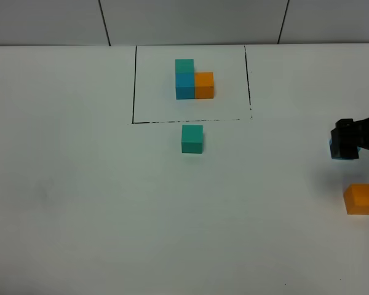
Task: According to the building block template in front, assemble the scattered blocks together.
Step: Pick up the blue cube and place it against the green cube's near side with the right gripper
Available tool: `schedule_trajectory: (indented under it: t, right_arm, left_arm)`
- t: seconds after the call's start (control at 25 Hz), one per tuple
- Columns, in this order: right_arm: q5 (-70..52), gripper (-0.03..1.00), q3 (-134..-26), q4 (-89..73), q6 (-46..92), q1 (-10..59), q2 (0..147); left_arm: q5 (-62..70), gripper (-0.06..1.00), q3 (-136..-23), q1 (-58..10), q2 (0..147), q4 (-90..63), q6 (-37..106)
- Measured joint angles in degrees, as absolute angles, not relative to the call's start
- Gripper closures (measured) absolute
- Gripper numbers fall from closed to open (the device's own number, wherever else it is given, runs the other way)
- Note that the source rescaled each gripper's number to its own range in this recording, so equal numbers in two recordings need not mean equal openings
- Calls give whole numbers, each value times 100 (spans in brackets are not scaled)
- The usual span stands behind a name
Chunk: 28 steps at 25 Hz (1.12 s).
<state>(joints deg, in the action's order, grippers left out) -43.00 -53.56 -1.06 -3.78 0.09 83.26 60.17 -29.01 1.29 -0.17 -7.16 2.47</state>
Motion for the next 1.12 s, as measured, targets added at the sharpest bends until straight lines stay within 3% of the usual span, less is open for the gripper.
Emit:
schedule_trajectory:
  t: [0.48, 1.12]
  right_arm:
    - [-4558, 19, -7234, 521, -255, -218, 10460]
    - [-4613, 19, -7362, 225, 75, -389, 11242]
  left_arm:
    - [6017, 13, -2901, 129, -17, -718, 247]
    - [6017, 13, -2901, 129, -17, -718, 247]
